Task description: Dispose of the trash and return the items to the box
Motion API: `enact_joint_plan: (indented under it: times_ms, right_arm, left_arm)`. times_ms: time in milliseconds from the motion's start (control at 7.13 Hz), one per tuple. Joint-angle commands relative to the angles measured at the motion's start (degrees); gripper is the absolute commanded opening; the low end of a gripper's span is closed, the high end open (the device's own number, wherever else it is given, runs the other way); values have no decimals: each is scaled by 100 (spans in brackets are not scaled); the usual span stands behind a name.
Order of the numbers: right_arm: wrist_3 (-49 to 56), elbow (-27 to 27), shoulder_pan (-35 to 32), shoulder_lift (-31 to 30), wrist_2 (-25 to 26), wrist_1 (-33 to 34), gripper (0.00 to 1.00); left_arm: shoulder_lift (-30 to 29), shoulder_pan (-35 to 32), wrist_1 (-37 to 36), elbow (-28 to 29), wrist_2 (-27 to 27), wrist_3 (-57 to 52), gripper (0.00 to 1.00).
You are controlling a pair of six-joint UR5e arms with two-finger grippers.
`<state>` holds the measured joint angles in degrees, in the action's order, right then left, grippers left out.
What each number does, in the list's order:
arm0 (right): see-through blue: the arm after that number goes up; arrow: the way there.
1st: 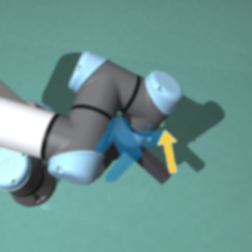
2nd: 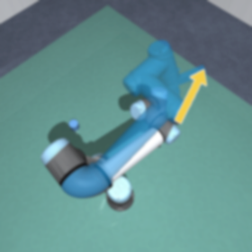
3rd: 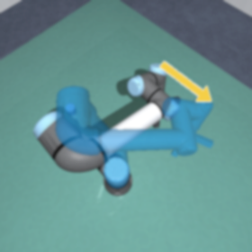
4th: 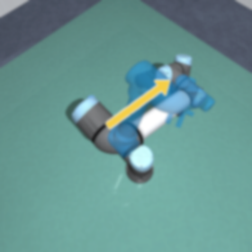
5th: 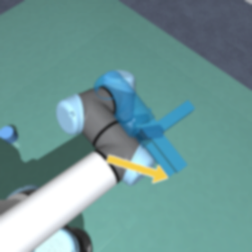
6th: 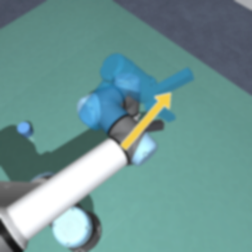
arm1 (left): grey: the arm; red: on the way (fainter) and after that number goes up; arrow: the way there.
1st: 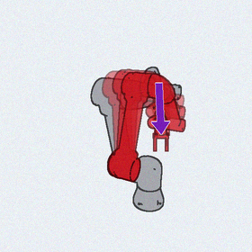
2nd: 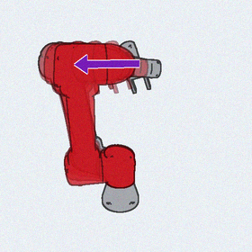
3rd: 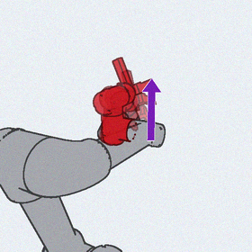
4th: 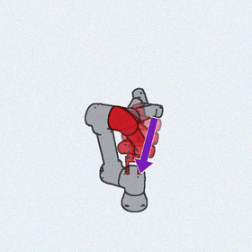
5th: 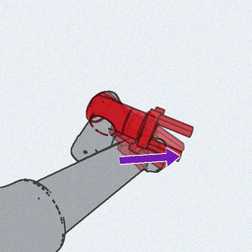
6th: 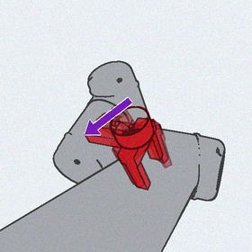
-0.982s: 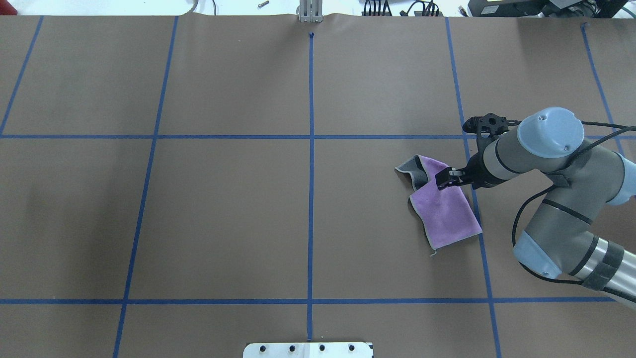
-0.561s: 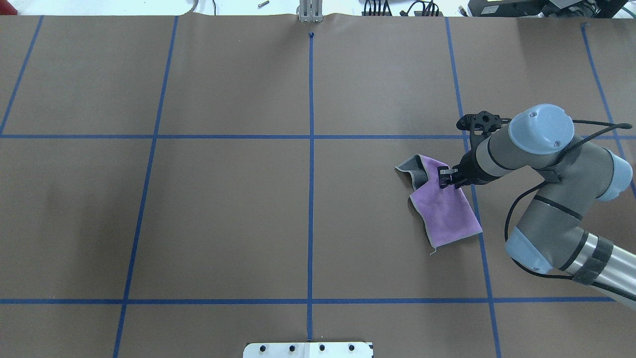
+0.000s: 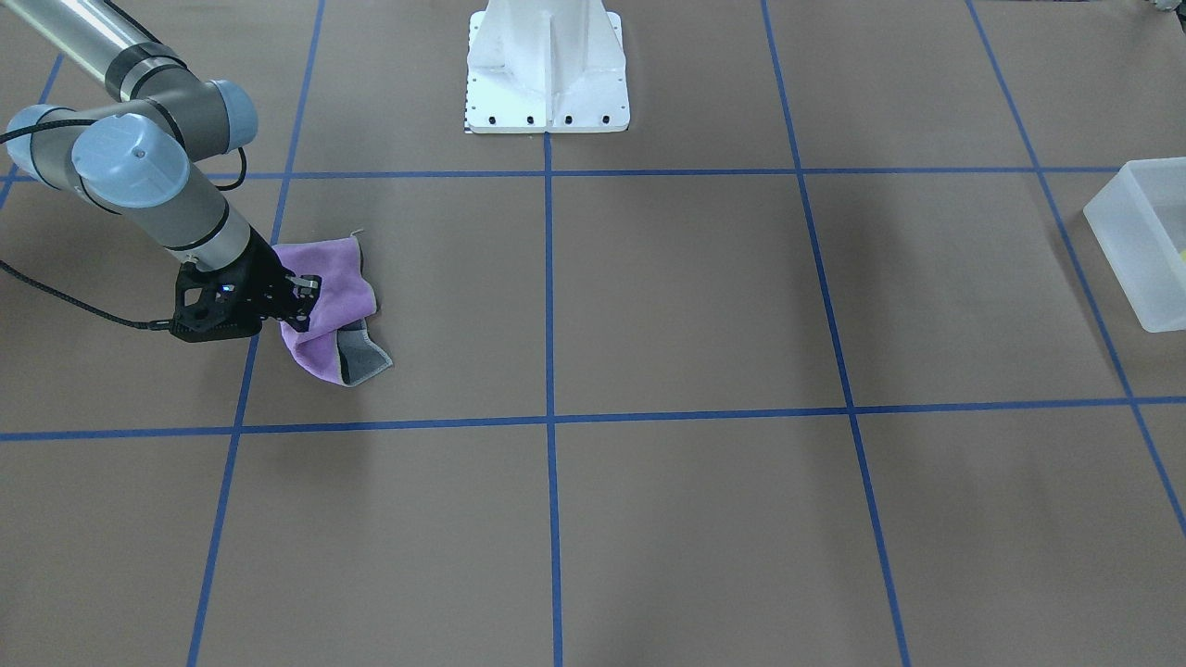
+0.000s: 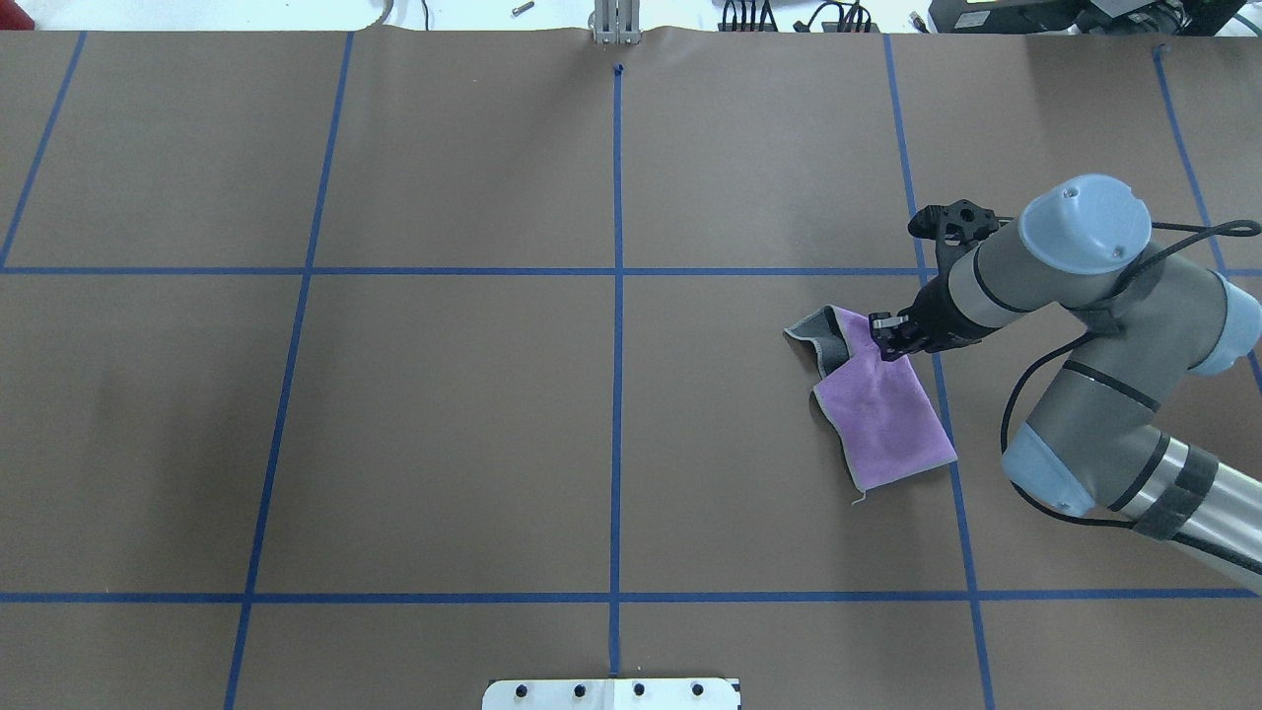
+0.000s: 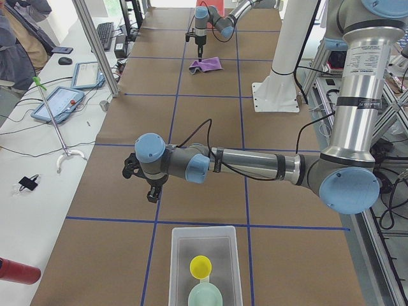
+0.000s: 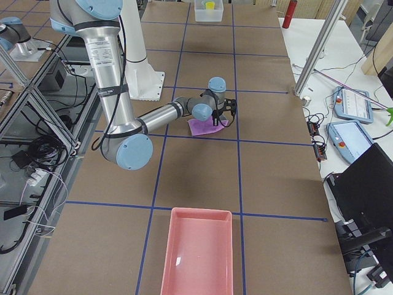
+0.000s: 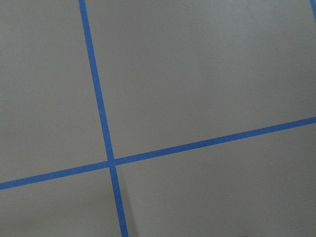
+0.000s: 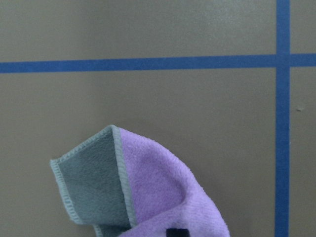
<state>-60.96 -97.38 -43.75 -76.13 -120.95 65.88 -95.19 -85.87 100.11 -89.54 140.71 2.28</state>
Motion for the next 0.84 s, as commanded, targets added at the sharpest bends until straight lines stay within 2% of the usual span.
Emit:
enact_joint_plan:
  times_ms: [0,140,280,701]
  right_arm:
    - [-30,-19,-291,80,-228,31,75]
    - [-474,52,-283,194,-219,39,84]
    - [-1157,157,-161,204,-175,-39,85]
    - [-1313,281,33,213,97,-31,83]
  left_arm:
    - [9,0,9,-2,0,0,87]
    - [61,0,17,-28,0,0,87]
    - [140,0,9,-124,0,0,87]
    - [176,-9,18,-177,0,0,86]
